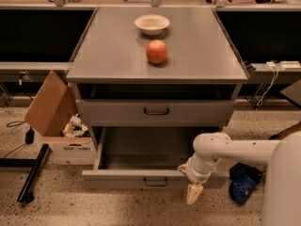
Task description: Open middle drawer
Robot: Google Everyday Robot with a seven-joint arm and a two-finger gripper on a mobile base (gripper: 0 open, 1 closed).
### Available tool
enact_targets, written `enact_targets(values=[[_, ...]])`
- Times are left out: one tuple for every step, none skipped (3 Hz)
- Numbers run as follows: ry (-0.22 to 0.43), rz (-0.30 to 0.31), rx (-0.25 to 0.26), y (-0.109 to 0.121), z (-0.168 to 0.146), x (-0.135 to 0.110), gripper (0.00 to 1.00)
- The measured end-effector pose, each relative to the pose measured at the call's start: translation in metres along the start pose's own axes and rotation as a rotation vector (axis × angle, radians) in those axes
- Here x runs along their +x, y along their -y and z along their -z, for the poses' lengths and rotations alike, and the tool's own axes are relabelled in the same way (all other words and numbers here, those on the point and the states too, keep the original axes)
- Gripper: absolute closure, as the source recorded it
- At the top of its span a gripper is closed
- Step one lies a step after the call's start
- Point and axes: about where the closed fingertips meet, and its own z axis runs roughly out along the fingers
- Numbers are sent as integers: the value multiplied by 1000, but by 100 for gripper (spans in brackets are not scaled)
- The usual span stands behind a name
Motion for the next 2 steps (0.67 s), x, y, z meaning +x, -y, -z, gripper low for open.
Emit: enact_targets(values=[[0,0,0,0,1,0,50],[-1,0,3,-2,2,-1,73]])
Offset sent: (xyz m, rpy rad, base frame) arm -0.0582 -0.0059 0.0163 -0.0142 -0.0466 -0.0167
